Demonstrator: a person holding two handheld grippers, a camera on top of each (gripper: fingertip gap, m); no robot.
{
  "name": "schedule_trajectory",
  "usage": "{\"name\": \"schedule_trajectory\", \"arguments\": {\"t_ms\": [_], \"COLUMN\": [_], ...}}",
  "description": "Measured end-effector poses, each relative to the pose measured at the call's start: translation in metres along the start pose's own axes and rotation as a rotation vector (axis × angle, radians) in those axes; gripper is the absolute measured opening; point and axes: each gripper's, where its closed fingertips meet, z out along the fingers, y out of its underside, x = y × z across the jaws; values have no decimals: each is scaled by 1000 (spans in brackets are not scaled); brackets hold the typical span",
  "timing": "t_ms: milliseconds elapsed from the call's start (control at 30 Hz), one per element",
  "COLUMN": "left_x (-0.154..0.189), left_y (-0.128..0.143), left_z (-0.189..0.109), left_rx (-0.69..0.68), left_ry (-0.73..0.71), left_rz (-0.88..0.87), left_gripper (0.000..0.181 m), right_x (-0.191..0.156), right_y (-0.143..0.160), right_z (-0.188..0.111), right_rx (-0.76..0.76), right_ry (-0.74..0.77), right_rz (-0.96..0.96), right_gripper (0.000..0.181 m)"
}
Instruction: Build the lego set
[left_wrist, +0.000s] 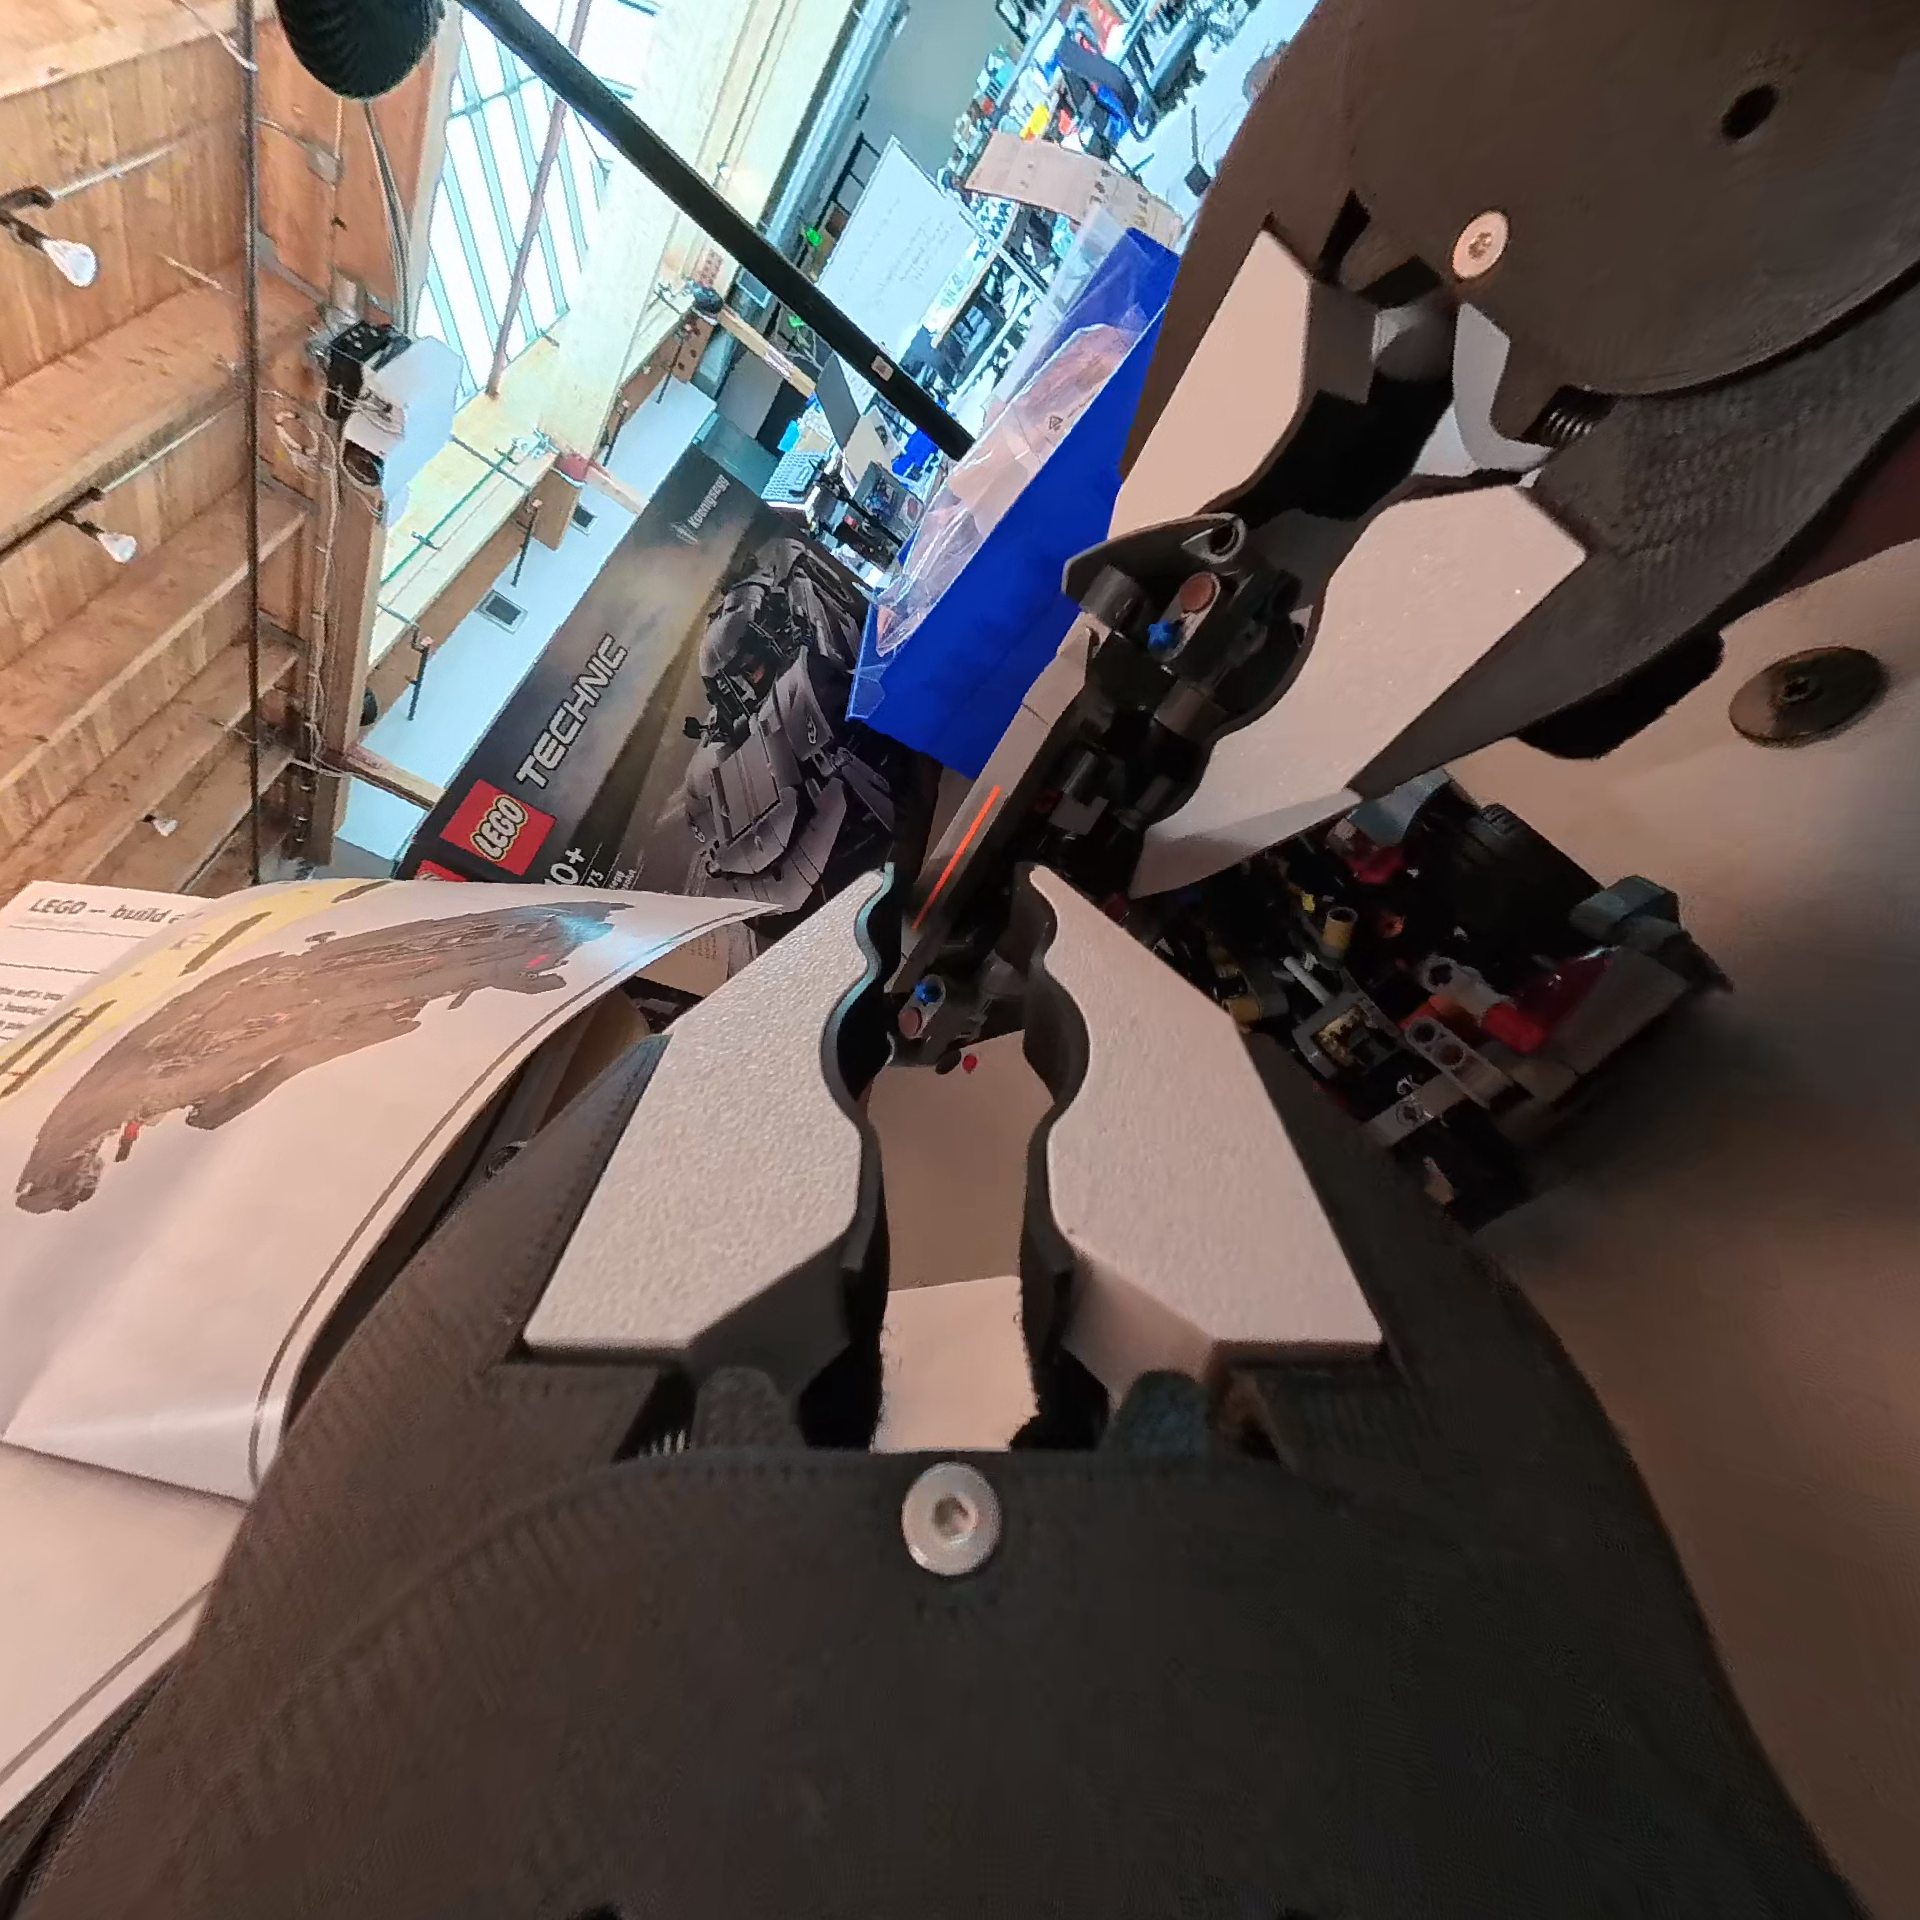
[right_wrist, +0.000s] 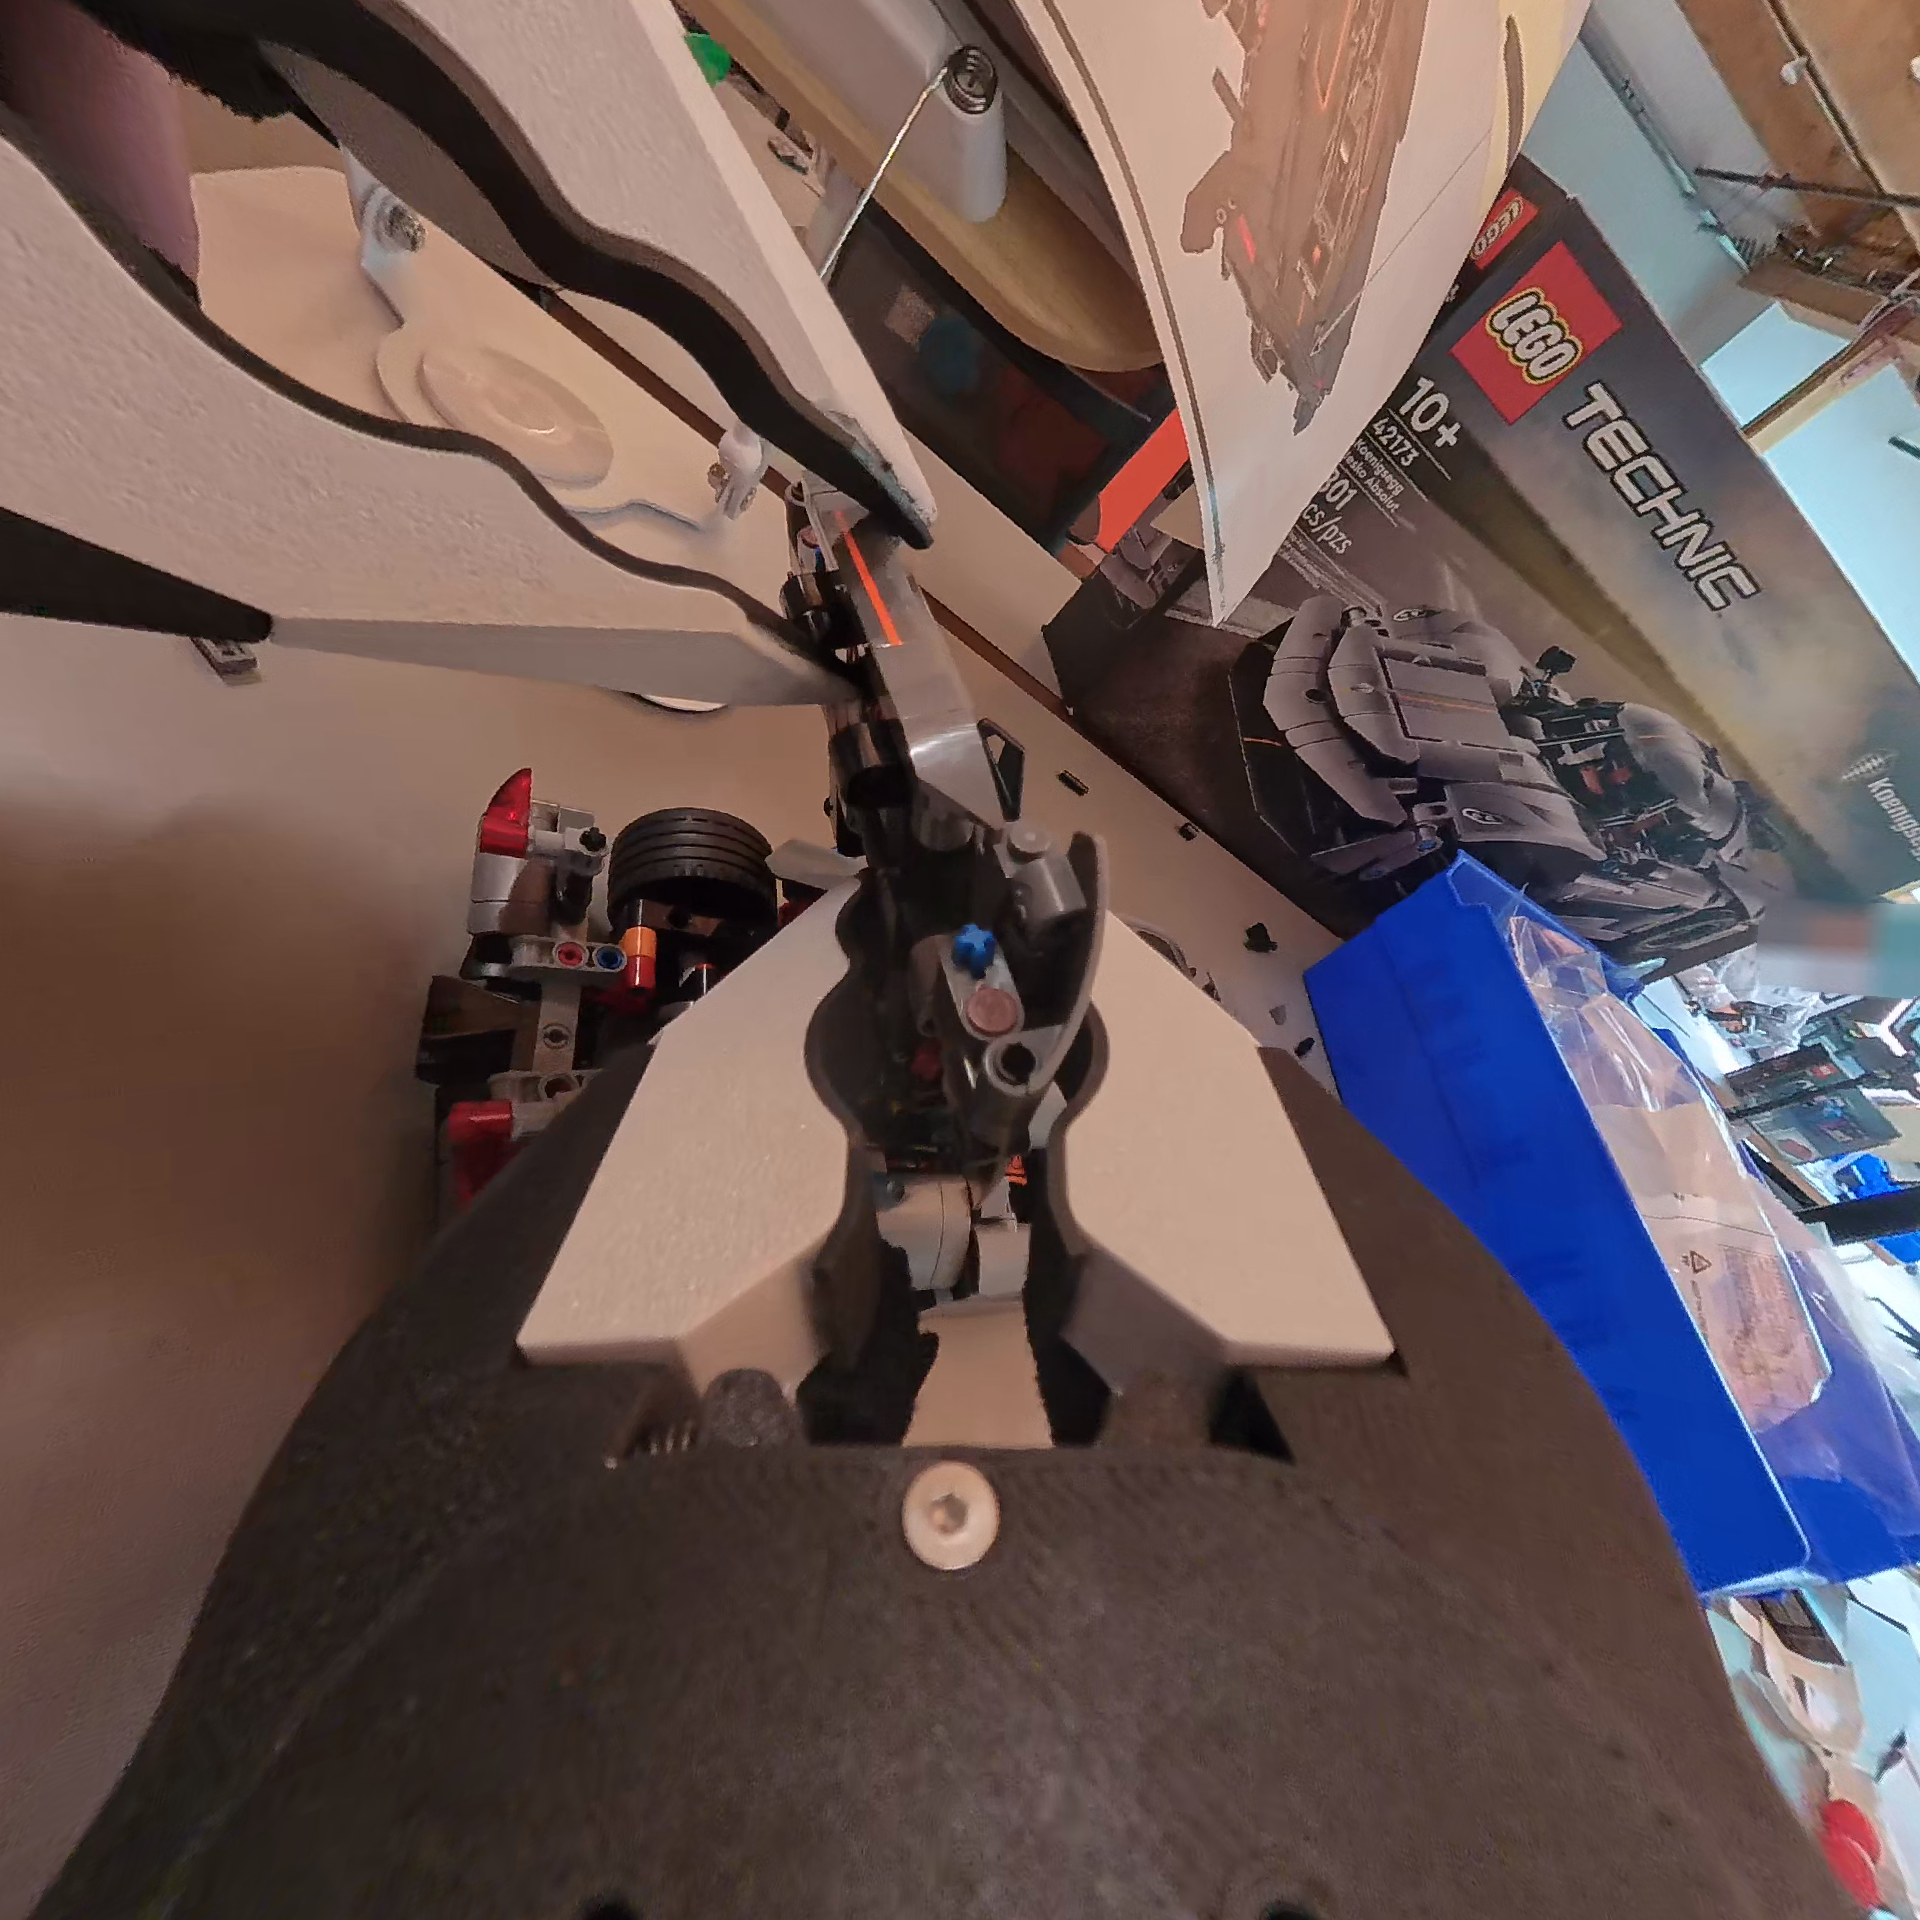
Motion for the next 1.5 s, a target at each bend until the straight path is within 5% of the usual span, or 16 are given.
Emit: {"name": "schedule_trajectory", "arguments": {"t_ms": [267, 700, 1500], "left_x": [-9, -2, 3], "left_y": [6, 30, 24], "left_z": [-6, 12, 36], "left_rx": [54, 27, 58], "left_ry": [5, 60, 44], "left_rz": [-130, -345, -338], "left_gripper": [34, 85, 60], "right_x": [2, 4, 4], "right_y": [0, 0, 1], "right_z": [1, 1, 1], "right_rx": [22, 43, 58], "right_ry": [-15, -25, -50], "right_rz": [53, 70, 104], "right_gripper": [27, 27, 27]}}
